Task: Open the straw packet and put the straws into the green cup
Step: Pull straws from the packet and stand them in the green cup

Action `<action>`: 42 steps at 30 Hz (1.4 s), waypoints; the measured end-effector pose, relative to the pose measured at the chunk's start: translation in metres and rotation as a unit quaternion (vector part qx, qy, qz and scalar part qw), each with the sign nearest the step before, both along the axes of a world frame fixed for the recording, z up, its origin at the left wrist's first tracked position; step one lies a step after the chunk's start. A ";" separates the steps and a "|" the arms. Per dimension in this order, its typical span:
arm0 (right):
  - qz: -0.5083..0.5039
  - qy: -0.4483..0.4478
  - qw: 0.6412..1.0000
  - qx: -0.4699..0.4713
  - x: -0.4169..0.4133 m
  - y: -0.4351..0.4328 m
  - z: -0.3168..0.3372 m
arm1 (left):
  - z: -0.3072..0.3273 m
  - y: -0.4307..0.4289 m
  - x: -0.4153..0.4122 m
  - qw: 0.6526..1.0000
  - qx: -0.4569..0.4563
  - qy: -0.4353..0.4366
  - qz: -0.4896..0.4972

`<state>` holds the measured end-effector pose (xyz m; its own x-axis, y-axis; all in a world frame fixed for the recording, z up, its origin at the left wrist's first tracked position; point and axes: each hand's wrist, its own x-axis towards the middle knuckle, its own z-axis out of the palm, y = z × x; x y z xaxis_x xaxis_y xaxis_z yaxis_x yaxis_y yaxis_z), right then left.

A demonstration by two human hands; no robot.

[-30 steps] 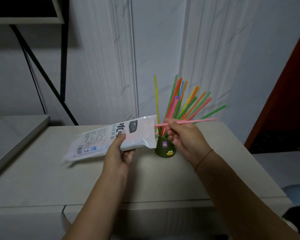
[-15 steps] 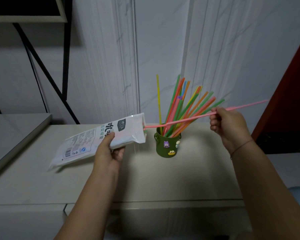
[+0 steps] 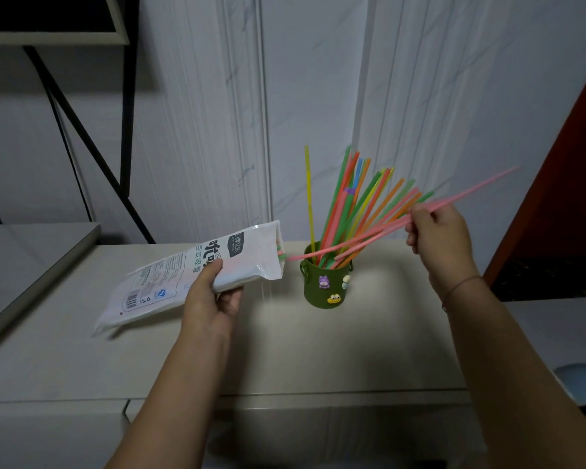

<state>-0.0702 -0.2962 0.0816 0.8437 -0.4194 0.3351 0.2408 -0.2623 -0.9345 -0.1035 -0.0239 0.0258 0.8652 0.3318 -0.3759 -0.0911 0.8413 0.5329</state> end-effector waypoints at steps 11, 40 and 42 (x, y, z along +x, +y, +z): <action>-0.118 -0.067 0.989 -0.063 -0.003 -0.011 0.008 | 0.000 0.002 0.000 1.000 -0.008 -0.001 0.002; 0.101 0.116 0.982 -0.106 0.009 0.043 -0.043 | -0.003 -0.014 -0.004 0.999 0.013 0.009 -0.031; 0.127 0.133 0.981 -0.059 0.009 0.047 -0.045 | -0.004 -0.017 -0.005 0.999 0.017 0.006 -0.037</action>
<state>-0.0615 -0.2495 0.0362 0.9802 -0.1563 0.1220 0.0634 -0.3359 -0.9398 -0.1086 -0.0410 0.0215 0.8834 0.2793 -0.3762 -0.0225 0.8273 0.5613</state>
